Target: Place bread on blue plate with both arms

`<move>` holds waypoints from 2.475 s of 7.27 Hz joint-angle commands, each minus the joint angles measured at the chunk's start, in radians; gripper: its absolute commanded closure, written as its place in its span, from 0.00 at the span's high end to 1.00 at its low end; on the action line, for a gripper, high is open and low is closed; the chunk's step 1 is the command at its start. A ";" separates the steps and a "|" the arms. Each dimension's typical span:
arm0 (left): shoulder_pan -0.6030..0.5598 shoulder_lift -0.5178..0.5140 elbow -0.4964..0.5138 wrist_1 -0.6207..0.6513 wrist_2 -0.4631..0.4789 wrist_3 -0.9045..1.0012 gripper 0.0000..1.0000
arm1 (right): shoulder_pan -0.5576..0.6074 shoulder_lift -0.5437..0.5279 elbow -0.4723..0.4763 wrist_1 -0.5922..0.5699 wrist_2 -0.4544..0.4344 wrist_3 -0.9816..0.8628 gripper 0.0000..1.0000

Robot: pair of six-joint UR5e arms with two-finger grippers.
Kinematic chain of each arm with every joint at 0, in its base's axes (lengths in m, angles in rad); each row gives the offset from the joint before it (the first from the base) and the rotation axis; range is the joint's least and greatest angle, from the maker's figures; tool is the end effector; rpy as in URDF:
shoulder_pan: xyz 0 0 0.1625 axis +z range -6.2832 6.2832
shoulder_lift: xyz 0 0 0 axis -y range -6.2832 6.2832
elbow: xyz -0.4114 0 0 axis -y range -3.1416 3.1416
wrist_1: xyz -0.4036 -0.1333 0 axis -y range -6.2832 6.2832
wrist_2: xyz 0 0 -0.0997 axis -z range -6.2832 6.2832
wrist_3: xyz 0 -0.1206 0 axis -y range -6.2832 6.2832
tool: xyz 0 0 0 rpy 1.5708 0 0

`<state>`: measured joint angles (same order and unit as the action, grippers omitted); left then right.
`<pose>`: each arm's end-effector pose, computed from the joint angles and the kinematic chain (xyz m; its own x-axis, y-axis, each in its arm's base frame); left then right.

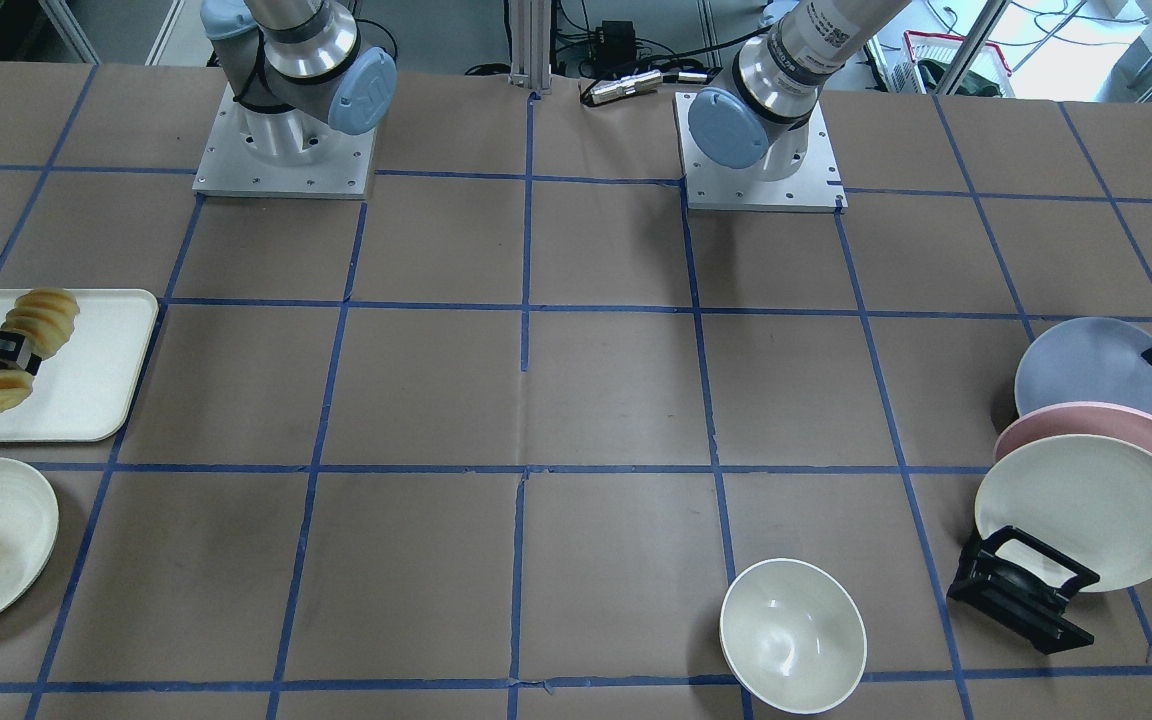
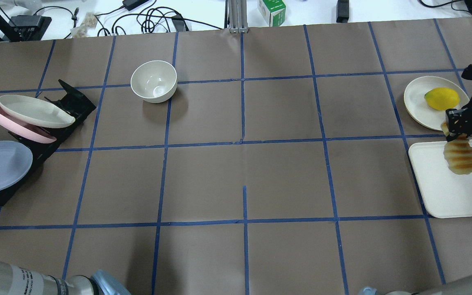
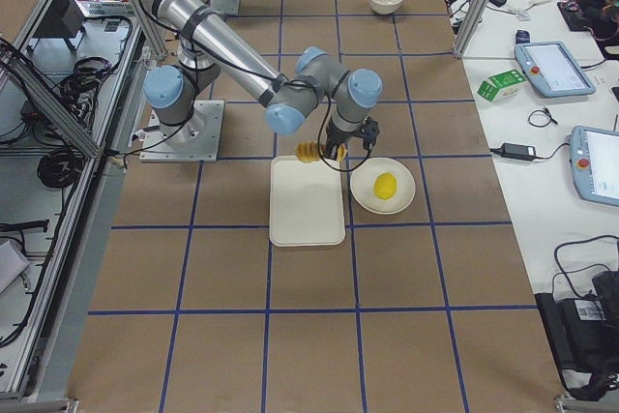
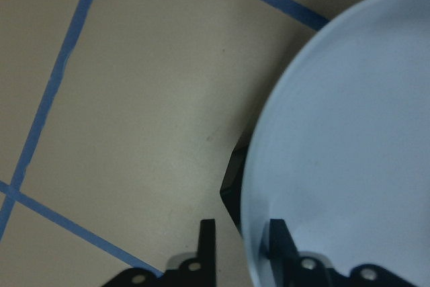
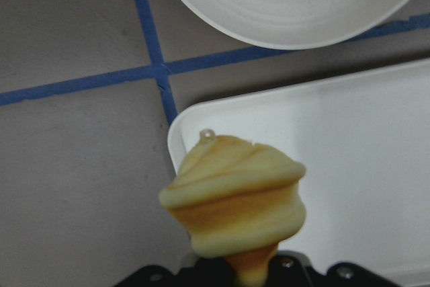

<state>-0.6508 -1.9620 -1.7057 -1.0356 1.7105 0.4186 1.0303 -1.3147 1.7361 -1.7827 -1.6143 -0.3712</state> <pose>0.4121 -0.4602 0.2216 -0.8706 -0.4743 -0.1309 -0.4834 0.8741 0.0483 -0.1706 -0.5332 0.2568 -0.9852 0.1676 -0.0358 0.1566 0.9652 0.2092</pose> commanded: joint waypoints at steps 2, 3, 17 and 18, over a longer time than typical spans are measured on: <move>-0.006 0.005 0.021 -0.018 0.000 0.000 0.00 | 0.176 -0.027 -0.049 0.028 0.005 0.138 0.00; -0.009 0.021 0.024 -0.023 0.001 0.000 0.00 | 0.203 -0.046 -0.052 0.055 0.007 0.188 0.00; -0.787 0.241 -0.274 -0.026 -0.526 -0.419 0.00 | 0.410 -0.041 -0.050 0.052 0.143 0.429 0.00; -0.870 0.200 -0.287 0.100 -0.528 -0.495 0.00 | 0.424 -0.037 -0.050 0.051 0.164 0.445 0.00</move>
<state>-1.4128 -1.7130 -1.9639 -1.0979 1.2023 0.0345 1.4397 -1.3554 1.6852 -1.7288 -1.4762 0.0609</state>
